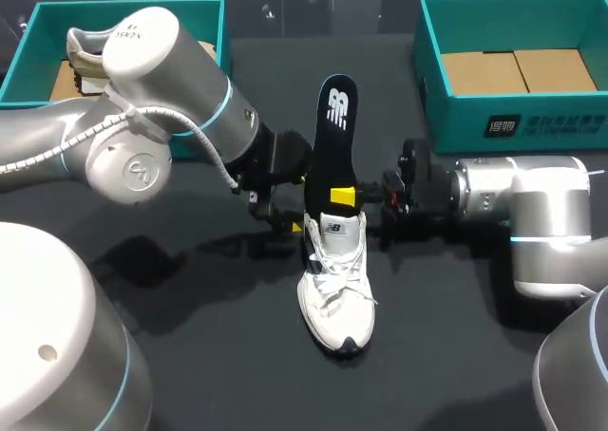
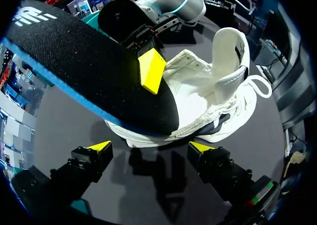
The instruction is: Take the shoe out of the shoebox, open the shoe tongue, remove and reinsert the insole, then place the shoe into the shoebox
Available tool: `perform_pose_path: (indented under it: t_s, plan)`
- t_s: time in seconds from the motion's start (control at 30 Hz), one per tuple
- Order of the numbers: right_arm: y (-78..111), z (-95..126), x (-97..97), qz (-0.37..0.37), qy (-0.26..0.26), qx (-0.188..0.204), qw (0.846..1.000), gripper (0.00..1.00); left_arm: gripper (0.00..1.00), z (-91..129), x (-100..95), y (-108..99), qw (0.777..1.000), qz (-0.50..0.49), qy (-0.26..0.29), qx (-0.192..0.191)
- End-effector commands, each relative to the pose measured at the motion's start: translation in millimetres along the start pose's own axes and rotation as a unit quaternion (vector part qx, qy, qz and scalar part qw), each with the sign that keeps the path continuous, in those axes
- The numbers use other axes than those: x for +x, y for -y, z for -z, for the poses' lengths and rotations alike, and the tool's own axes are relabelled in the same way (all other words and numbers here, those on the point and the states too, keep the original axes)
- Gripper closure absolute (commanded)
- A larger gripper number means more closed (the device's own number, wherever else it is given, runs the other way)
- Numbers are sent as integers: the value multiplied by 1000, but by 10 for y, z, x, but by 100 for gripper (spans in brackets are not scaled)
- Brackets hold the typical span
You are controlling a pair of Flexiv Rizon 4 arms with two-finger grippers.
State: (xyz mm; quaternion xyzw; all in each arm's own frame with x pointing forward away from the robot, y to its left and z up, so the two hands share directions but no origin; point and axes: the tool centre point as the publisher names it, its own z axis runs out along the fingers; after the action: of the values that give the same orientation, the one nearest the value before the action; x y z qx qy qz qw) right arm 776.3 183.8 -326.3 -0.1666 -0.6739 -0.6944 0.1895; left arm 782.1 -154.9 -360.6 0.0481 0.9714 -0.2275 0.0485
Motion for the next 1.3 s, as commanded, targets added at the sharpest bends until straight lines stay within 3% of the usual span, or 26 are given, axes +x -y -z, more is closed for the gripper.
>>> perform_pose_path:
  t_s: [0.03,0.53,1.3]
  plan:
    - [86,-14,-39,-11,-3,6,1000,100,0,-1,6,-3,1000,0,0,0]
    - [391,116,25,-50,15,3,999,100,0,-1,6,-3,1000,0,0,0]
    - [457,-70,119,-49,-17,26,998,100,0,-1,6,-3,1000,0,0,0]
